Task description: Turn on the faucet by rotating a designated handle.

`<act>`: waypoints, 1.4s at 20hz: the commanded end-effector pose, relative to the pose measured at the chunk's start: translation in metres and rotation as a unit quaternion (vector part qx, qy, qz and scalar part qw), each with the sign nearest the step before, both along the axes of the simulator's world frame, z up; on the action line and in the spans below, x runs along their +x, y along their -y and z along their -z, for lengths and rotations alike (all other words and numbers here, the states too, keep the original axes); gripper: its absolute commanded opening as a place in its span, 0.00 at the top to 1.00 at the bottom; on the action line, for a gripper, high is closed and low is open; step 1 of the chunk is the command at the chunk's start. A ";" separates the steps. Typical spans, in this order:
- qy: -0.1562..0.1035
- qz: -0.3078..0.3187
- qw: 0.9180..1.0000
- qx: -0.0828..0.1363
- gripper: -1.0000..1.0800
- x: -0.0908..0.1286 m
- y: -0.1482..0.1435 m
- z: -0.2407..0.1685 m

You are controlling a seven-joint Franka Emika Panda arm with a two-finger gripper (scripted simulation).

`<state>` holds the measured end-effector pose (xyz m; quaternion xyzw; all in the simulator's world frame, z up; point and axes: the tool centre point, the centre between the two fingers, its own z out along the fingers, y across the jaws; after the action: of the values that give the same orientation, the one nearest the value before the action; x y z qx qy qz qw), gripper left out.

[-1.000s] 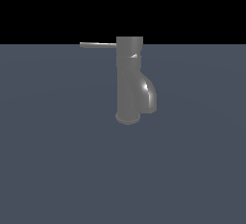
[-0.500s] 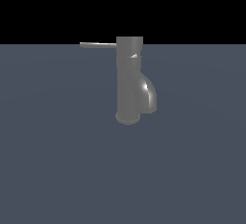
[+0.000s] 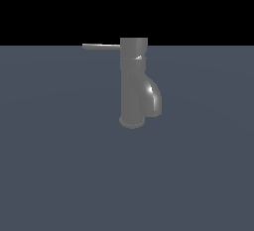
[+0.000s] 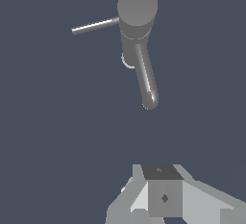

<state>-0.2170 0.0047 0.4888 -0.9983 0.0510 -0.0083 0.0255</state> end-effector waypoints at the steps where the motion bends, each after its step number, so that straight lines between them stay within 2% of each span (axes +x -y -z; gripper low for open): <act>1: -0.003 0.021 1.000 0.008 1.00 0.011 -0.003 0.003; 8: -0.017 0.099 0.994 0.029 1.00 0.051 -0.013 0.018; 15: -0.034 0.184 0.982 0.042 1.00 0.091 -0.025 0.038; 21: -0.047 0.257 0.964 0.045 1.00 0.124 -0.036 0.059; 28: -0.058 0.342 0.937 0.040 1.00 0.160 -0.051 0.087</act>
<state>-0.0647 0.0520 0.4081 -0.9250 0.3729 0.0421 0.0600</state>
